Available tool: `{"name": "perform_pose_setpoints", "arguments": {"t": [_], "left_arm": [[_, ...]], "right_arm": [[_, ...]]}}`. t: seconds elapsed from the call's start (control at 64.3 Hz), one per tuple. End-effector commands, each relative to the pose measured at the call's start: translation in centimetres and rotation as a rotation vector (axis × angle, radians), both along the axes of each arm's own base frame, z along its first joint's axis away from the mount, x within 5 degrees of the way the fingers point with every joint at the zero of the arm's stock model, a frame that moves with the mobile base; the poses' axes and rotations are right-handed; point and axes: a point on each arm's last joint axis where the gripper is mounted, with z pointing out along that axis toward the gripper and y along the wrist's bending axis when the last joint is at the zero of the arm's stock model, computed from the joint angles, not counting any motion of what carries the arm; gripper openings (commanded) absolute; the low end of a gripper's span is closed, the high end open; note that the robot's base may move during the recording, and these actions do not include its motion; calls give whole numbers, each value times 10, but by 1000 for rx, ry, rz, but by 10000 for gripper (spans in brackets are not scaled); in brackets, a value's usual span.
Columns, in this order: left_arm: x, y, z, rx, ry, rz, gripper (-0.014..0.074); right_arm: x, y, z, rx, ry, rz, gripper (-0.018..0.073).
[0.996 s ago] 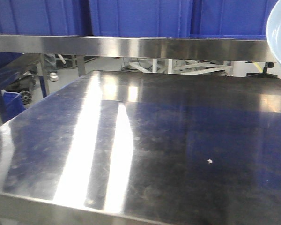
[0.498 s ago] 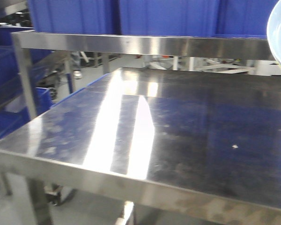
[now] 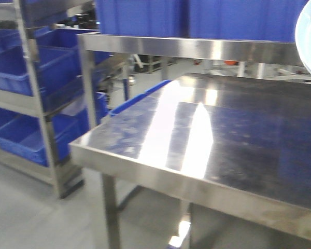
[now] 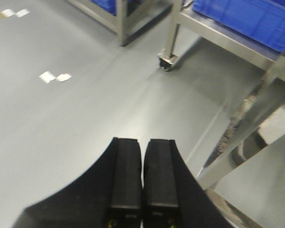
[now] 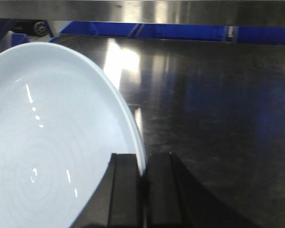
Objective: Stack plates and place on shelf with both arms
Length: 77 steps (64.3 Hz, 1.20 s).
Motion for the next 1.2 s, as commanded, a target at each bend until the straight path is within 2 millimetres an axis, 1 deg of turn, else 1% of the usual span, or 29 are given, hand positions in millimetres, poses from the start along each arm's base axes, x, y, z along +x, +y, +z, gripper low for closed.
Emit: {"name": "perform_pose_setpoints", "arguments": {"t": [0.0, 1.182], "left_arm": [[4, -1, 13, -10, -83, -11, 97], [4, -1, 13, -10, -83, -11, 97]], "right_arm": [[1, 0, 18, -21, -118, 0, 51], [1, 0, 18, -21, -118, 0, 51]]}}
